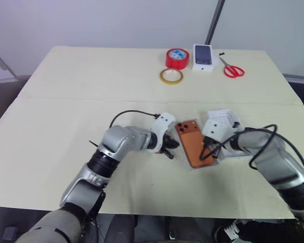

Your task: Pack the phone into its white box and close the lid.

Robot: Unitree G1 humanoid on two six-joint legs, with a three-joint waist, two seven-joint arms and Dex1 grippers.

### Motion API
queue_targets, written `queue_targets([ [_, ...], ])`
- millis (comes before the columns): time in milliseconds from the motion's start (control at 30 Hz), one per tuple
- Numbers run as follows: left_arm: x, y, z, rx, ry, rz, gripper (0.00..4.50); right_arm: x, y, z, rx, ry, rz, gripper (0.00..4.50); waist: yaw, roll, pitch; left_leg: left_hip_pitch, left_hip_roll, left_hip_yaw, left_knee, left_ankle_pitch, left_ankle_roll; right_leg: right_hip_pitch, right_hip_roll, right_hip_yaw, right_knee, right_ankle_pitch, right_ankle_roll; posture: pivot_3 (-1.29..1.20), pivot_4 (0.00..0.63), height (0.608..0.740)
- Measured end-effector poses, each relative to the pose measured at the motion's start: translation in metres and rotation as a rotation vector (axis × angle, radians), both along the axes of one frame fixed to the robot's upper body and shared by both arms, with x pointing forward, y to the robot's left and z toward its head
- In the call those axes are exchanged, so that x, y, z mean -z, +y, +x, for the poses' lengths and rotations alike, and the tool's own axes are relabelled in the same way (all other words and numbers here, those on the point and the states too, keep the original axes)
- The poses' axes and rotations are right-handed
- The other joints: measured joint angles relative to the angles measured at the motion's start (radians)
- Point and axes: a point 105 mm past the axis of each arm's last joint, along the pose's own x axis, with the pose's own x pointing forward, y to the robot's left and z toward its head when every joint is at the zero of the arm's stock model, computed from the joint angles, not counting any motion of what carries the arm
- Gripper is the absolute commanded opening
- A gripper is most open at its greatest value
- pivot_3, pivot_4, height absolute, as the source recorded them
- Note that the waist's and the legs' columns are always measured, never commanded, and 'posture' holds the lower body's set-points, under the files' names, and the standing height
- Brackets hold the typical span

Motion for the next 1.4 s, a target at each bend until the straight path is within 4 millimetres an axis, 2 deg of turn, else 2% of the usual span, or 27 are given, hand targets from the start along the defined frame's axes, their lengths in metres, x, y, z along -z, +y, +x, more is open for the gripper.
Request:
queue_targets([
  [300, 0.000, -0.006, -0.003, 0.026, 0.015, -0.012, 0.05, 0.000, -0.010, -0.012, 0.018, 0.015, -0.006, 0.00, -0.002, 0.000, 0.000, 0.000, 0.000, 0.000, 0.000, 0.000, 0.000, 0.000, 0.000, 0.000, 0.000, 0.000, 0.000, 0.00, 0.150, 0.740],
  [400, -0.004, 0.002, -0.003, 0.025, 0.014, -0.020, 0.00, -0.009, -0.011, -0.015, 0.011, 0.037, 0.040, 0.87, -0.002, 0.000, 0.000, 0.000, 0.000, 0.000, 0.000, 0.000, 0.000, 0.000, 0.000, 0.000, 0.000, 0.000, 0.000, 0.00, 0.150, 0.740],
  [533, -0.017, 0.028, -0.003, -0.008, -0.047, -0.058, 0.00, -0.031, -0.012, -0.024, -0.009, 0.046, 0.110, 2.83, -0.016, 0.001, 0.000, 0.001, 0.002, 0.000, -0.001, 0.000, 0.000, 0.000, 0.001, 0.000, 0.000, 0.000, 0.000, 0.00, 0.150, 0.740],
  [633, -0.028, 0.051, -0.001, -0.039, -0.183, -0.106, 0.00, -0.039, -0.015, -0.026, 0.035, 0.069, 0.180, 2.83, -0.022, 0.001, 0.000, 0.001, 0.002, 0.000, -0.001, 0.000, 0.000, 0.000, 0.001, 0.001, 0.000, 0.000, 0.000, 0.00, 0.150, 0.740],
  [767, -0.044, 0.071, -0.008, 0.003, -0.427, -0.139, 0.00, -0.044, -0.022, -0.019, 0.139, 0.092, 0.237, 2.83, -0.019, 0.001, 0.000, 0.001, 0.002, 0.001, -0.001, 0.000, 0.000, 0.000, 0.000, 0.001, 0.000, 0.000, 0.000, 0.00, 0.150, 0.740],
  [867, -0.041, 0.085, -0.019, 0.065, -0.529, -0.131, 0.00, -0.042, -0.026, -0.006, 0.242, 0.095, 0.295, 2.83, -0.018, 0.001, 0.000, 0.001, 0.002, 0.002, -0.001, 0.000, 0.001, 0.000, 0.000, 0.001, 0.000, 0.000, 0.000, 0.00, 0.150, 0.740],
  [967, -0.032, 0.092, -0.038, 0.151, -0.545, -0.136, 0.00, -0.031, -0.031, 0.001, 0.325, 0.127, 0.306, 2.83, -0.016, 0.002, 0.001, 0.001, 0.001, 0.002, -0.001, -0.001, 0.001, -0.001, -0.001, 0.001, 0.000, 0.000, 0.000, 0.00, 0.150, 0.740],
  [1100, -0.029, 0.096, -0.051, 0.228, -0.573, -0.130, 0.00, -0.021, -0.032, 0.006, 0.380, 0.156, 0.311, 2.83, -0.019, 0.003, 0.002, 0.001, 0.001, 0.002, -0.001, -0.001, 0.002, -0.001, -0.001, 0.001, 0.000, 0.000, 0.000, 0.00, 0.150, 0.740],
  [1200, -0.030, 0.095, -0.053, 0.249, -0.604, -0.125, 0.00, -0.013, -0.031, 0.011, 0.428, 0.173, 0.324, 1.95, -0.020, 0.003, 0.002, 0.001, 0.002, 0.002, -0.001, -0.001, 0.002, -0.001, 0.000, 0.001, 0.000, 0.000, 0.000, 0.00, 0.150, 0.740],
  [1333, -0.028, 0.096, -0.054, 0.249, -0.621, -0.115, 0.00, -0.013, -0.028, 0.014, 0.457, 0.176, 0.340, 0.06, -0.020, 0.004, 0.002, 0.001, 0.002, 0.002, -0.001, -0.001, 0.002, -0.001, 0.000, 0.001, 0.000, 0.000, 0.000, 0.00, 0.150, 0.740],
  [1400, -0.025, 0.097, -0.054, 0.242, -0.613, -0.111, 0.00, -0.013, -0.030, 0.014, 0.490, 0.177, 0.349, 0.06, -0.020, 0.004, 0.002, 0.001, 0.002, 0.002, -0.001, -0.001, 0.002, -0.001, 0.000, 0.001, 0.000, 0.000, 0.000, 0.00, 0.150, 0.740],
])
